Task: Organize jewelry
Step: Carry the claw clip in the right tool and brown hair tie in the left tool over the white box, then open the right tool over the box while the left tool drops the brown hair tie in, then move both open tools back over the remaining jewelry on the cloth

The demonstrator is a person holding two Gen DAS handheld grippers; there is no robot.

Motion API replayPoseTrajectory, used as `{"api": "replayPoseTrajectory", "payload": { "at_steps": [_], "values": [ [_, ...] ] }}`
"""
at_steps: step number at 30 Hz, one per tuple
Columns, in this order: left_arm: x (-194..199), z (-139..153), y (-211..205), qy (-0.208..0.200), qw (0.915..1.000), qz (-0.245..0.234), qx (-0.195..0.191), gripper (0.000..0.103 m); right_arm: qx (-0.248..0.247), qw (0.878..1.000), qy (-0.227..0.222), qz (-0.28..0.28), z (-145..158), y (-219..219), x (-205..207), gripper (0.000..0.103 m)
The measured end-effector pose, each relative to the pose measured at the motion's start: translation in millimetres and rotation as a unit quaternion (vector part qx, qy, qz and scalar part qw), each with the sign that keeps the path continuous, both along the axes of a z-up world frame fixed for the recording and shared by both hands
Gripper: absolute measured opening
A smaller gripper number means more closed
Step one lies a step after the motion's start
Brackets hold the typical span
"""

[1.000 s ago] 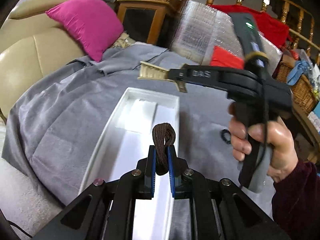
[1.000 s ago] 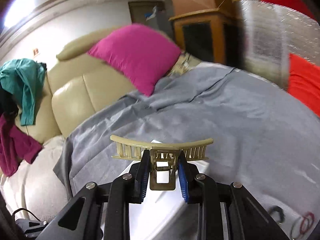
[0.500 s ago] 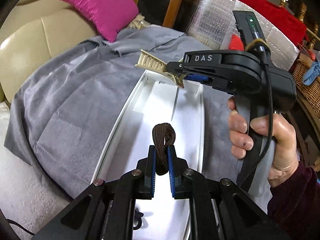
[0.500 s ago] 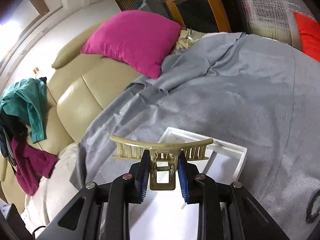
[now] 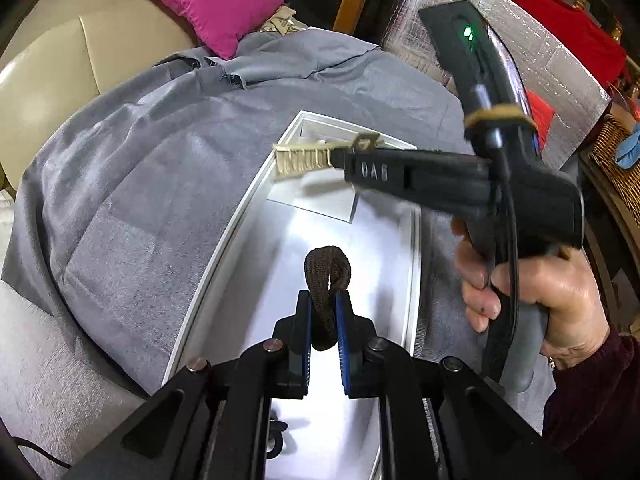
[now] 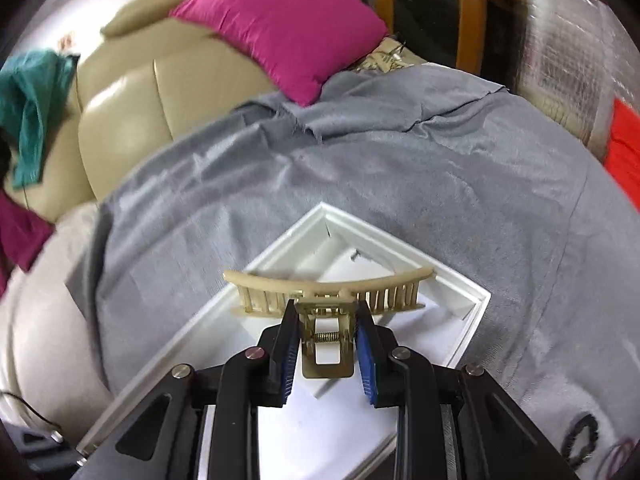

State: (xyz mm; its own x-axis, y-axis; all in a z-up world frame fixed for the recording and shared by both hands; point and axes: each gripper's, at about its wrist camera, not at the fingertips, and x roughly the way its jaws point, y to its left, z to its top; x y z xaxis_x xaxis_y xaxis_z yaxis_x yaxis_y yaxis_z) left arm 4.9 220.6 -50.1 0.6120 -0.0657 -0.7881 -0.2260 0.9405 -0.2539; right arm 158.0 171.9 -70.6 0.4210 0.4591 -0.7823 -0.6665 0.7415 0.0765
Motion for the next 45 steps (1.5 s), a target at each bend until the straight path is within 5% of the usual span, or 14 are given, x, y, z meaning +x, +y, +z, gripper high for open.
{"api": "replayPoseTrajectory", "payload": {
  "at_steps": [11, 15, 17, 27, 31, 40, 45],
  "values": [
    [6.4, -25.5, -1.0, 0.061, 0.9977, -0.012, -0.028, 0.012, -0.003, 0.998, 0.056, -0.003, -8.6, -6.2, 5.6, 0.037],
    [7.9, -32.9, -1.7, 0.076, 0.9964, -0.013, -0.035, 0.012, 0.053, 0.995, 0.085, -0.009, 1.5, -22.0, 5.2, 0.061],
    [8.8, -33.7, -2.3, 0.077, 0.9964, -0.011, -0.032, 0.012, 0.078, 0.993, 0.091, -0.013, 8.6, -29.3, 2.9, 0.061],
    [9.1, -30.7, -8.7, 0.067, 0.9976, -0.007, -0.012, 0.046, 0.167, 0.980, 0.057, -0.096, 50.8, -116.9, -25.7, 0.061],
    [2.9, -16.0, -9.8, 0.029, 0.9995, 0.003, 0.014, 0.061, 0.206, 0.965, 0.042, -0.154, 64.4, -184.7, -46.1, 0.061],
    [-11.2, 18.0, -32.3, -0.072, 0.9925, 0.000, 0.099, 0.063, 0.272, 0.912, 0.012, -0.307, 69.3, -342.1, -103.5, 0.061],
    [-17.4, 32.0, -66.7, -0.113, 0.9836, -0.028, 0.138, 0.068, 0.287, 0.886, 0.020, -0.363, 54.8, -391.4, -115.0, 0.061]
  ]
}}
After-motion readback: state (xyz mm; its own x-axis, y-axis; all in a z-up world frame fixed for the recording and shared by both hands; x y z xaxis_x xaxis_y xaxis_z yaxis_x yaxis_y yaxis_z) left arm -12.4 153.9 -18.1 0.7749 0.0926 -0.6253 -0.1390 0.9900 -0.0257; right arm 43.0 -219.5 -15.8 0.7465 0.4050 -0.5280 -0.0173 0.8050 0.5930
